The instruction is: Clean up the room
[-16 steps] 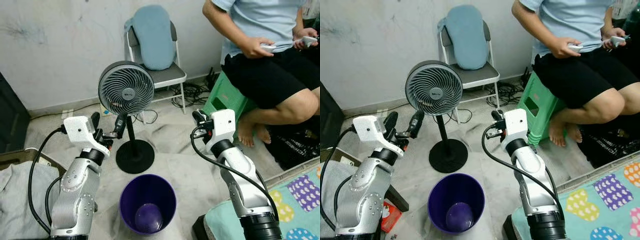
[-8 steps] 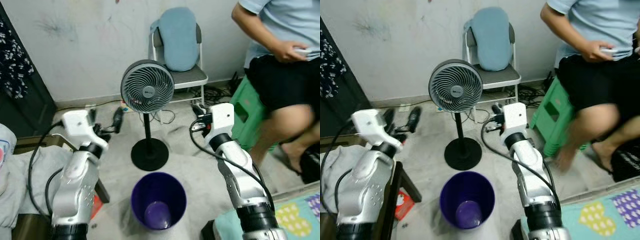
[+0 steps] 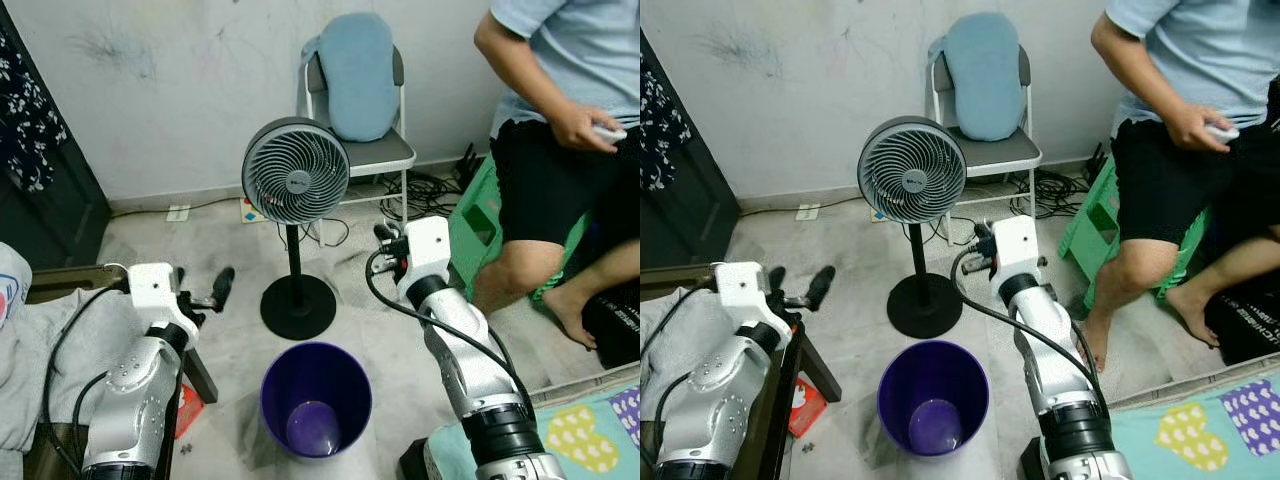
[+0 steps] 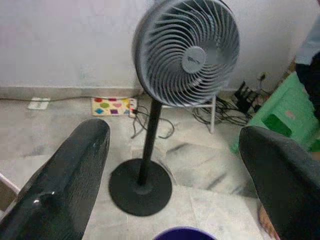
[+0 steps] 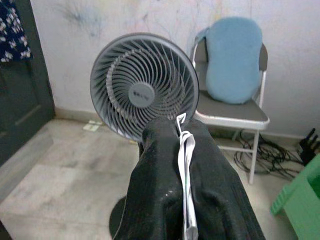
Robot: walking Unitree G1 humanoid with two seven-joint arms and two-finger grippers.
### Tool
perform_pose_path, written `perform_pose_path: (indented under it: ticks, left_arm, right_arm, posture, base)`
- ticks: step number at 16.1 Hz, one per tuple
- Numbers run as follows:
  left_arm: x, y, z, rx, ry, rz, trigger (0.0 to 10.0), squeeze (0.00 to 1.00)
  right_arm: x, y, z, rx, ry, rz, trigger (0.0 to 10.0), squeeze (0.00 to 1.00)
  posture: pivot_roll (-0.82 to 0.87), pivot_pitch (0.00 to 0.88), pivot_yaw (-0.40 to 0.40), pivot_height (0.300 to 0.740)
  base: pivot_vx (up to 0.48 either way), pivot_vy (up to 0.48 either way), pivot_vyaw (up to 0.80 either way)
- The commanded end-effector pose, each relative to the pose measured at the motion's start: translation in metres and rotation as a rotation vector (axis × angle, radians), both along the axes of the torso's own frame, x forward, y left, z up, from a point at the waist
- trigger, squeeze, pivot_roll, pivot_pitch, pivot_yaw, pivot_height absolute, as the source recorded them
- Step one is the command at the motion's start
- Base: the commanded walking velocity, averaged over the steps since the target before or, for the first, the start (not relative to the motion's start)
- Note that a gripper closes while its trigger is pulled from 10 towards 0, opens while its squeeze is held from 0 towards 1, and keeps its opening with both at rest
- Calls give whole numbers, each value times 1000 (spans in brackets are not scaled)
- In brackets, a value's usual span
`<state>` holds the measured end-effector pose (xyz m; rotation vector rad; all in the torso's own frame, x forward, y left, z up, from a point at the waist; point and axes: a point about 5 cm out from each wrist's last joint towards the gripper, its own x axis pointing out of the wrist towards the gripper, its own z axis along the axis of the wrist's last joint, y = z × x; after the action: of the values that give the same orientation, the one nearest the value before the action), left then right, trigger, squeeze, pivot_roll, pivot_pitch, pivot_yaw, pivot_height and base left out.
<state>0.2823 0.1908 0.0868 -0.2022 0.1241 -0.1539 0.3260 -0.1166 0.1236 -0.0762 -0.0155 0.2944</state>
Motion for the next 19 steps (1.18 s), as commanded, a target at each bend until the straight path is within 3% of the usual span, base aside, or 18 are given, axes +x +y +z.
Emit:
perform_pose_path:
  ticks: [1,4,6,8,11,19]
  left_arm:
    - [2,0,-2,26,10,-31,10000,0]
    - [0,8,-9,51,34,-48,10000,0]
    - [-15,20,0,-20,14,-160,10000,0]
    - [-29,24,3,-24,21,-228,10000,0]
    - [-57,29,9,16,53,-315,10000,0]
    - [-99,41,18,92,134,-408,10000,0]
  right_arm:
    - [-1,-3,-8,-19,37,-20,10000,0]
    - [0,-2,-14,-13,61,-38,10000,0]
    - [1,14,-30,-41,135,-12,10000,0]
    - [2,19,-35,-50,158,-6,10000,0]
    - [7,24,-49,-50,237,-23,10000,0]
    - [20,48,-55,-93,318,-26,10000,0]
  posture:
    - [-48,27,9,740]
    - [-38,68,23,740]
    - [-1,126,25,740]
    - [26,151,24,740]
    - [95,211,22,740]
    - [183,271,39,740]
  base:
    - [0,0,0]
    - [0,0,0]
    - [0,0,0]
    - [0,0,0]
    - [0,0,0]
    - [0,0,0]
